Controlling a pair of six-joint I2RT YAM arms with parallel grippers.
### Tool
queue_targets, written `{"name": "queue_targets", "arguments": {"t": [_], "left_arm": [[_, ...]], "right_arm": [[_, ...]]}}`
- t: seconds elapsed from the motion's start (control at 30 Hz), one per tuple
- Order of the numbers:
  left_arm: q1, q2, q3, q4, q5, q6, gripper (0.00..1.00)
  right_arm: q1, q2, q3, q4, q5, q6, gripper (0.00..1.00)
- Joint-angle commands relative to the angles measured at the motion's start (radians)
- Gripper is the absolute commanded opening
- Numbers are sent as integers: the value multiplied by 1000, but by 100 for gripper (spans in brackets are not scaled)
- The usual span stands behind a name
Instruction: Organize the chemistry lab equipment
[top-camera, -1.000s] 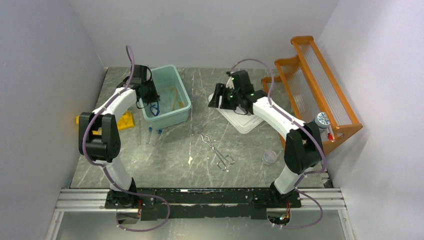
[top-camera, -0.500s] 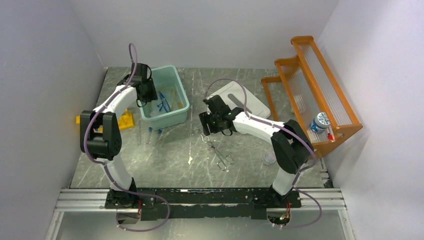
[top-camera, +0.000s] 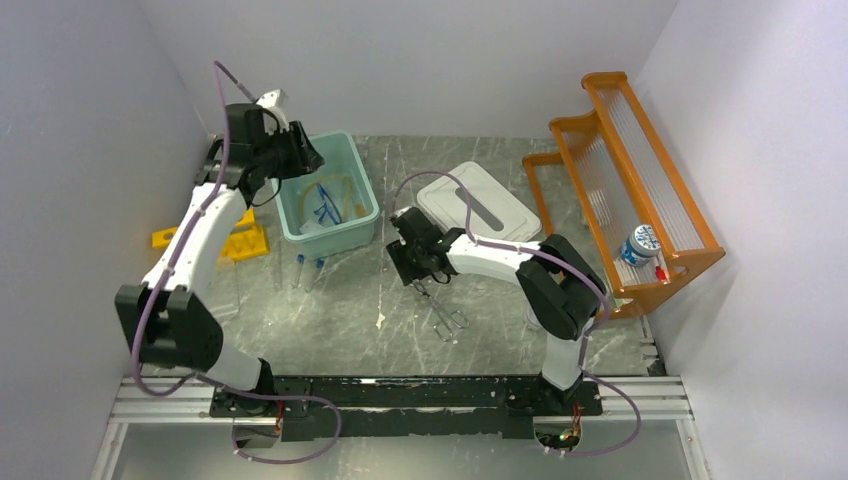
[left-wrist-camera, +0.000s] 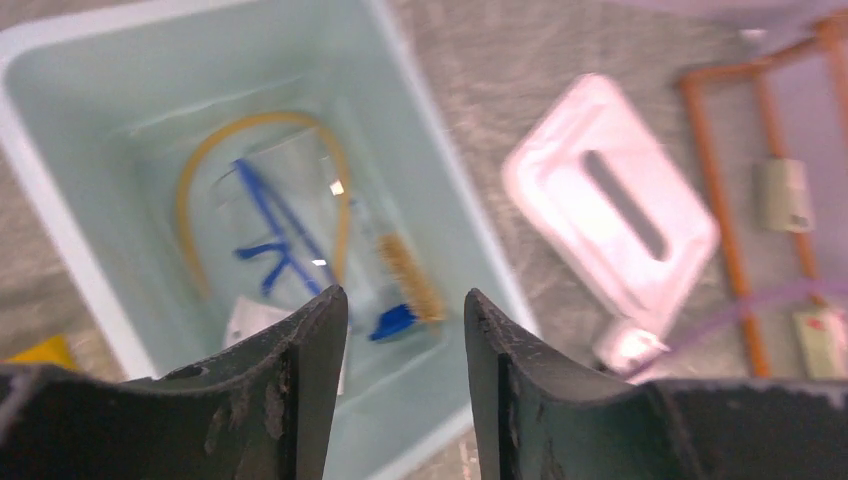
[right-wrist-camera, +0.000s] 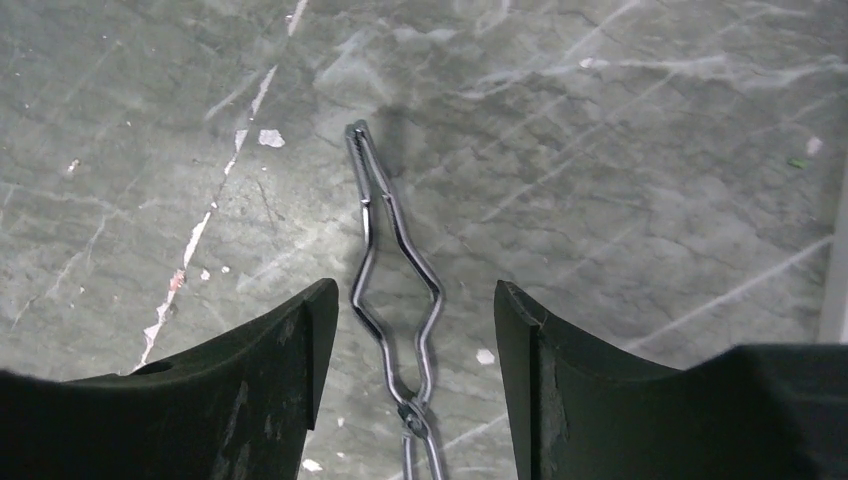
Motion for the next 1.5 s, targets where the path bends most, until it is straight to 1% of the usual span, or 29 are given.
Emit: {"name": "queue_targets", "arguments": {"t": [0.0, 0.1, 0.23, 0.37, 0.4, 0.47, 0.6, 0.63, 0.8, 0.9, 0.93, 1.0, 1.1, 1.3, 1.47], "left_arm": [[4, -128, -76, 142, 254, -19, 53], [4, -197, -128, 182, 293, -25, 57], [4, -261, -165, 175, 272, -17, 59], [4, -307, -187, 162, 243, -23, 60], [4, -316, -193, 165, 239, -34, 60], [4, -326, -205, 169, 242, -54, 60], [3, -347, -227, 173, 262, -79, 61], [1, -352, -234, 176, 269, -79, 61], [-16, -349, -252, 170, 313, -71, 62], [-37, -345, -260, 176, 324, -72, 62], [-46, -345, -262, 178, 326, -71, 63], [-72, -342, -270, 186, 324, -67, 64], [-129, -325, -285, 205, 327, -73, 65], [-302, -277, -326, 248, 267, -143, 68], [-429, -282, -446, 342, 201, -213, 72]], "right_arm": [[20, 36, 16, 94, 13, -7, 61], [25, 51, 3, 161, 22, 25, 58], [28, 87, 4, 216, 60, 55, 50], [29, 112, -12, 258, 79, 53, 37], [29, 117, -21, 266, 87, 53, 32], [29, 119, -44, 285, 91, 54, 28], [29, 118, -70, 305, 102, 52, 26], [29, 119, -73, 331, 103, 53, 26], [28, 124, -73, 351, 136, 58, 24], [24, 110, -68, 338, 137, 75, 11], [22, 98, -71, 335, 135, 84, 8], [17, 68, -76, 325, 135, 108, 5], [-6, 18, -62, 283, 125, 146, 4], [-78, -77, -42, 241, 48, 226, 0], [-138, -165, -79, 287, -33, 270, 0]]}}
